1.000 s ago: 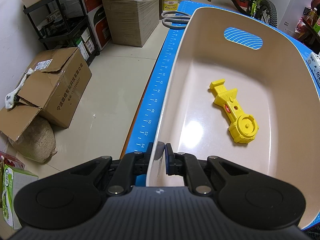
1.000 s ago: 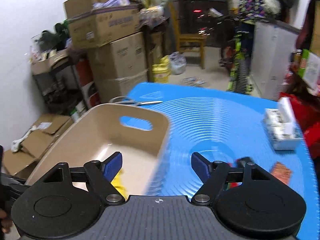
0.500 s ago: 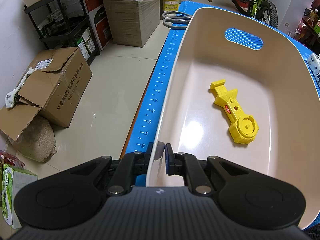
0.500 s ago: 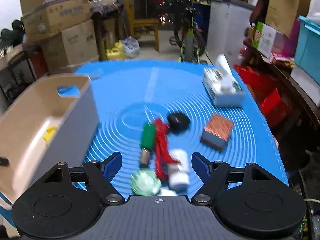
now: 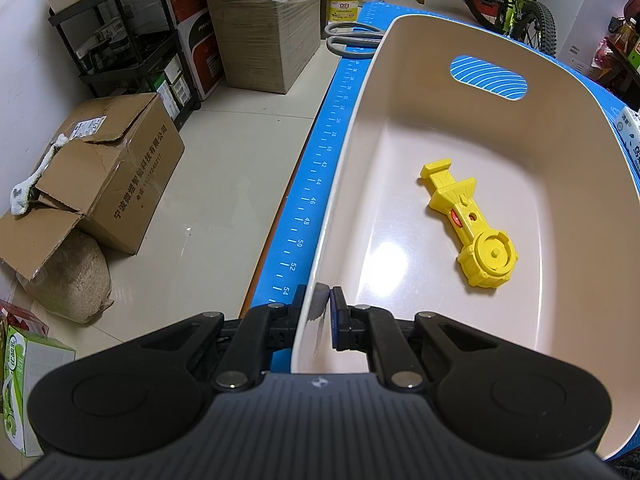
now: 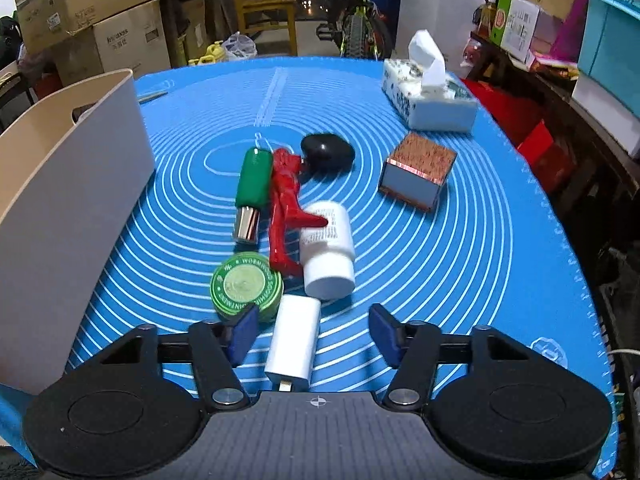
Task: Organize rigid objects
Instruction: 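Move the right gripper to the white charger and grasp it, then carry the white charger into the basket and release it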
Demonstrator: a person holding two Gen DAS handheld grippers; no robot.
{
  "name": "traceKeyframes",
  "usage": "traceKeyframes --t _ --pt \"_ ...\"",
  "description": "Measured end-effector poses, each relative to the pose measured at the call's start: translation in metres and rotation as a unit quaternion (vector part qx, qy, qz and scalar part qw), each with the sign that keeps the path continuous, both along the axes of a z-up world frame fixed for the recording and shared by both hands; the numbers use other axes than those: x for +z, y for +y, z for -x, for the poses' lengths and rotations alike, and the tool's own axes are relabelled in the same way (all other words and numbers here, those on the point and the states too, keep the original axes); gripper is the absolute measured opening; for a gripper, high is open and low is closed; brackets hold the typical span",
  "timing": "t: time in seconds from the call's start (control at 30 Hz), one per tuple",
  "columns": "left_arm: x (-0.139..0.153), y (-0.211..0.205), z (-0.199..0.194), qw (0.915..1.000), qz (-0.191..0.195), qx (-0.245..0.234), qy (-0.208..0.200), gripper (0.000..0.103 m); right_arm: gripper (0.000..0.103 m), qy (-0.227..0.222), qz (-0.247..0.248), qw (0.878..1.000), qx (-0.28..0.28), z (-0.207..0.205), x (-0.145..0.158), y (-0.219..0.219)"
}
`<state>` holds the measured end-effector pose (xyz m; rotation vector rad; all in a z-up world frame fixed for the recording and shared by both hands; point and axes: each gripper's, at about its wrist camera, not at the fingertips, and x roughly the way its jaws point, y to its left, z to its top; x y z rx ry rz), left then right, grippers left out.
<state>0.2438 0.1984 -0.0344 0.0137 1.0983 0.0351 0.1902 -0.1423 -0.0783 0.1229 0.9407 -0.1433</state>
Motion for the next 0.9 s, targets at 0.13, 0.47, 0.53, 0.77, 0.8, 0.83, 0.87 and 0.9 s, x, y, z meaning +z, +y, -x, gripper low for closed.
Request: traceKeyframes --t 0.13,0.47,0.53,0.77,0.8,0.83,0.87,0.9 --pt "0.0 0.0 0.0 1.0 0.0 0.0 0.0 0.013 0.049 0.009 -0.019 1.0 0.0 -0.002 -0.011 -0.003" --pt "0.0 0.0 0.0 1.0 0.0 0.0 0.0 0.013 0.032 -0.004 -0.022 1.0 0.017 0.0 -0.003 0.003" --pt "0.0 0.0 0.0 1.0 0.0 0.001 0.0 0.013 0.032 -0.011 -0.019 1.0 0.018 0.001 0.004 0.005" --pt "-0.001 0.0 0.0 1.0 0.0 0.001 0.0 0.013 0.032 -0.066 -0.018 0.997 0.03 -0.001 0.047 0.012" --pt "-0.001 0.001 0.0 1.0 0.0 0.001 0.0 0.013 0.032 -0.077 -0.019 0.996 0.034 -0.003 0.055 0.015" --pt "-0.001 0.0 0.0 1.0 0.0 0.001 0.0 0.013 0.032 -0.088 -0.02 0.995 0.038 -0.004 0.063 0.018" --pt "-0.001 0.0 0.0 1.0 0.0 0.001 0.0 0.013 0.032 -0.1 -0.021 0.994 0.043 -0.006 0.071 0.021" --pt "-0.001 0.001 0.0 1.0 -0.001 0.0 0.0 0.013 0.032 -0.111 -0.022 0.992 0.05 -0.009 0.079 0.026"
